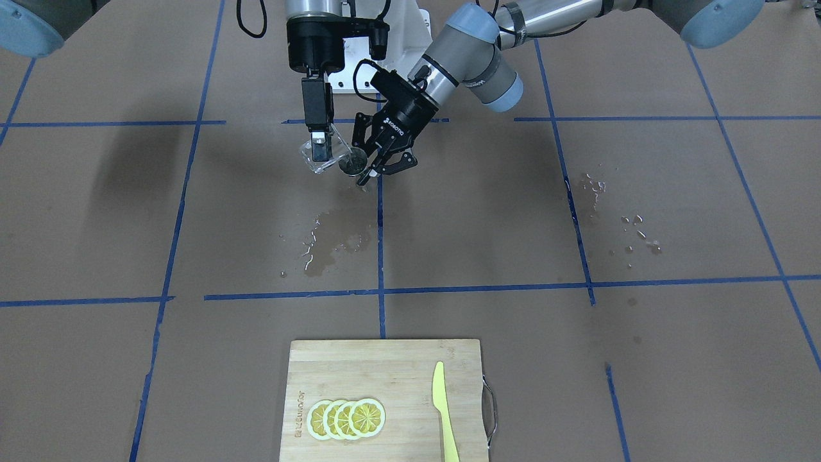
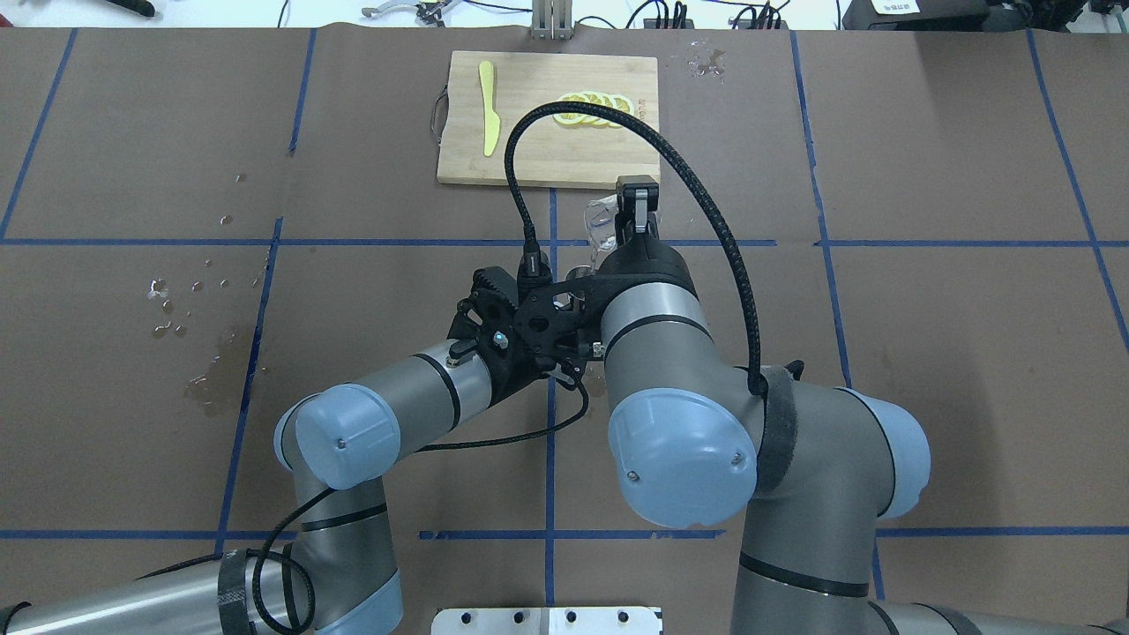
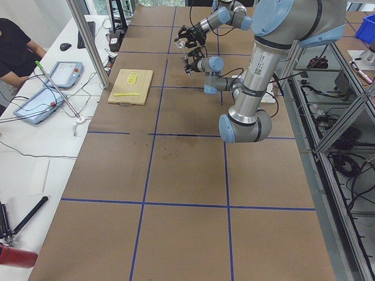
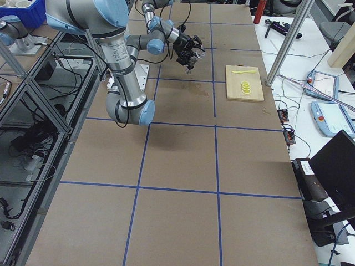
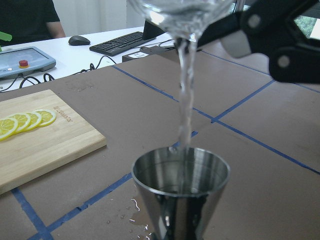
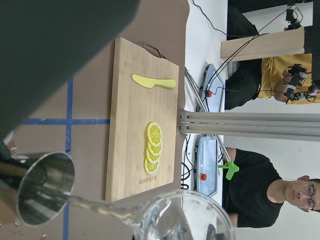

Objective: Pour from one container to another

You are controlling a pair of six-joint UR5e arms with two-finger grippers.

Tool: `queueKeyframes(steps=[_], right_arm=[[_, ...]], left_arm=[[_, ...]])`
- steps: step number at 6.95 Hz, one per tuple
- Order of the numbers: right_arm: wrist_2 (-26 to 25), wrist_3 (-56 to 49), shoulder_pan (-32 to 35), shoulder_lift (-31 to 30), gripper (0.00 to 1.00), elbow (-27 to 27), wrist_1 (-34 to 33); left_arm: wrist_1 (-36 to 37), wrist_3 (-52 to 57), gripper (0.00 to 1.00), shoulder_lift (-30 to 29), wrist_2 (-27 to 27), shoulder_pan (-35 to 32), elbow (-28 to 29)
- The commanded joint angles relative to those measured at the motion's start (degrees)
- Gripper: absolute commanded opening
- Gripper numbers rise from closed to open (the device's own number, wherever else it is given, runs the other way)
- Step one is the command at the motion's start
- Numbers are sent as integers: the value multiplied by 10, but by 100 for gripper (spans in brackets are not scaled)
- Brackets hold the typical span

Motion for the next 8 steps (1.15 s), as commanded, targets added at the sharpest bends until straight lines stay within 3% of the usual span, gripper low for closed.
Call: queueKeyframes(steps=[1,8], right_arm=[[-12,-10,-1,1,0,2,-9],[-23,1,-13,4,0,10,-6]], left_arm=[[0,0,0,0,0,0,0],[0,0,0,1,0,0,0]])
